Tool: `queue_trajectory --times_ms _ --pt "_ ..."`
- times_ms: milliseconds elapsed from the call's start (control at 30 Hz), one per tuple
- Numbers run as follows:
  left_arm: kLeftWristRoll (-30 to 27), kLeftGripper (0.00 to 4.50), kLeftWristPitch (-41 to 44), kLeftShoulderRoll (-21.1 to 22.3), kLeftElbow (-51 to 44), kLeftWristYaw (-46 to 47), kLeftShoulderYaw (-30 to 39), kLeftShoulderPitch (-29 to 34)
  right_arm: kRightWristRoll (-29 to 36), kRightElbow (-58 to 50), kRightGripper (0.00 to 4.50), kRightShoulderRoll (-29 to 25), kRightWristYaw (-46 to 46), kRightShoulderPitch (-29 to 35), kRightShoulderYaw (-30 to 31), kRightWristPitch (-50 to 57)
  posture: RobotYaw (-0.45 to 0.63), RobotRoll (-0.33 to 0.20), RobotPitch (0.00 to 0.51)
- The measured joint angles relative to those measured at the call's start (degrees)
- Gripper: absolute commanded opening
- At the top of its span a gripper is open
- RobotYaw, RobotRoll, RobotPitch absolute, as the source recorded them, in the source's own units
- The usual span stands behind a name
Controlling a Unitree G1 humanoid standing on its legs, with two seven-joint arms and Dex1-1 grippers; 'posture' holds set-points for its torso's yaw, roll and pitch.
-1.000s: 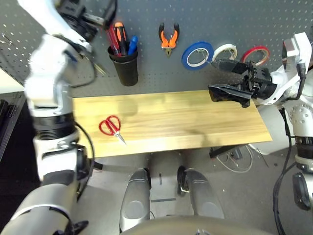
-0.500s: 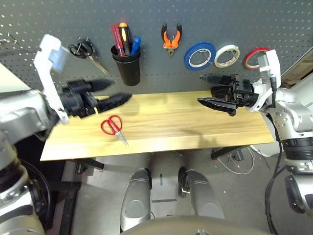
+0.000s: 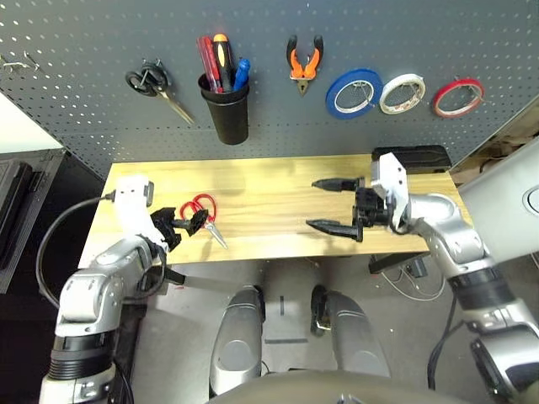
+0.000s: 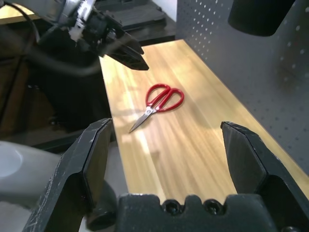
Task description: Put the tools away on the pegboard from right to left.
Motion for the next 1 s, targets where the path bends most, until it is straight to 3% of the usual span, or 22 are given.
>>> queue_trajectory --times_ms 533,1000 --pt "8.6 4.48 -9.1 -4.3 20.3 5.1 1.3 -5.5 -1.0 -9.1 4.5 2.6 -4.6 4.3 3.9 0.5 -0.03 0.0 0.333" --pt "11.0 4.48 -18.5 -7.1 32.7 10.7 5.1 -10.6 1.9 -13.6 4.5 1.4 -6.5 5.8 3.2 5.0 -0.06 0.0 0.343"
